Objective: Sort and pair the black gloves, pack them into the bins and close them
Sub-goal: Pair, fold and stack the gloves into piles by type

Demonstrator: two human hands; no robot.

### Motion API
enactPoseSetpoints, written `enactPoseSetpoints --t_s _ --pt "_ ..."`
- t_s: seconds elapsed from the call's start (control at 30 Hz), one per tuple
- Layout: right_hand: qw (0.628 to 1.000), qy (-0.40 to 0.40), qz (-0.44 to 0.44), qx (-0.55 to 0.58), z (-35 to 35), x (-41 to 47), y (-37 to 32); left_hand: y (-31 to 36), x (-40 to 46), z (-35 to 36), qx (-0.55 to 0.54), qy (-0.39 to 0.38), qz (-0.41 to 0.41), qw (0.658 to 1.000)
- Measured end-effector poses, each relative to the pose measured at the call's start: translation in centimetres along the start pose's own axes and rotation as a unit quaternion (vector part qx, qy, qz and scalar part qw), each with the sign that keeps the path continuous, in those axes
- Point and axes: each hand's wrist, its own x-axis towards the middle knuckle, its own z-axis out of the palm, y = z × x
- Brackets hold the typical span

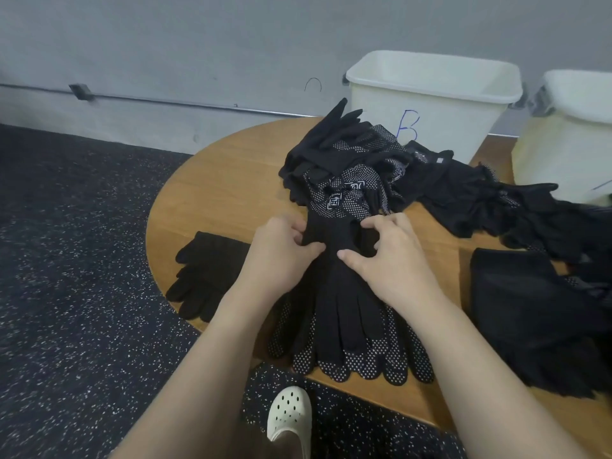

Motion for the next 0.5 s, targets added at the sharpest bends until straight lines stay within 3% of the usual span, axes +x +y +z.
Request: enactPoseSetpoints --t_s 0.27,0.5 --pt "1.0 -0.012 -0.01 0.01 -0.6 -1.8 0.5 -0.4 -2.7 0.2 0.03 0.016 0.063 0.997" --pt "0.999 -0.016 -0.026 0.009 -1.1 -3.1 0.8 0.1 -2.4 0.4 -0.01 0.011 0.058 0.998"
